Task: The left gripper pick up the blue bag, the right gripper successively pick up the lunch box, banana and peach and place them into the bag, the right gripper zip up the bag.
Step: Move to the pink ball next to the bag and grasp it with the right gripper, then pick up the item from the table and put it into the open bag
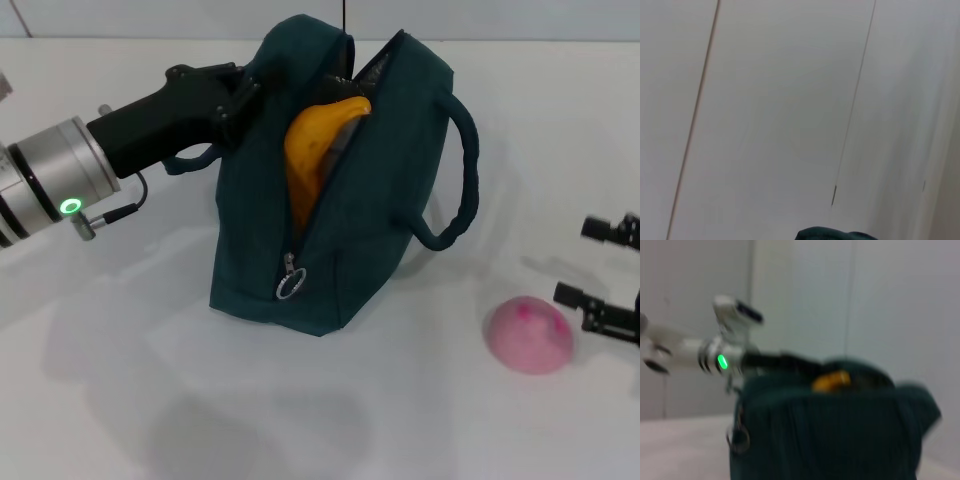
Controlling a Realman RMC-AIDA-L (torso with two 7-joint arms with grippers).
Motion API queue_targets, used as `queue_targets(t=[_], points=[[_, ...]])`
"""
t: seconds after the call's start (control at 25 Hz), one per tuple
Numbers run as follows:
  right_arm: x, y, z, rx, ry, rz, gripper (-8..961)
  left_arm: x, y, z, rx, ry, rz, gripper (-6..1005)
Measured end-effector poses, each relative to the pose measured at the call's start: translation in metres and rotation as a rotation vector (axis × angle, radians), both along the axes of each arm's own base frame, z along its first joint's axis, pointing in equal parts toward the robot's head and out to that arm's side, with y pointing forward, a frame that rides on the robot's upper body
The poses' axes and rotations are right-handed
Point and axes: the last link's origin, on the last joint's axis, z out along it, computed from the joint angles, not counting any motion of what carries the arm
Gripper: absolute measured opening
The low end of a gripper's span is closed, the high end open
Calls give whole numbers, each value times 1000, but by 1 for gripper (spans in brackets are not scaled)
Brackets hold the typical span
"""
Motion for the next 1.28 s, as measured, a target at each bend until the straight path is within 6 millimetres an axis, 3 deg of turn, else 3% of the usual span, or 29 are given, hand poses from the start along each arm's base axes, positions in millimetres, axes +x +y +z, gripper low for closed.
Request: queue_targets(t=[0.28,0.6,0.76,1.0,1.28], points=[[9,0,-36,-79,-111,-68,683,3,1,-1,-1,-1,-8,42],[8,5,-47,-118,-147,-72,630,2,1,0,2,-1,-4,42],[8,13,-45,-141,-156,-107,603,2,2,0,2,-1,-6,42],[3,14,-39,-149,-137,-80,380,3,2,1,6,2,-8,43],[-25,13,-5,-56,67,73,297,0,1,1,17,12,-12,43]])
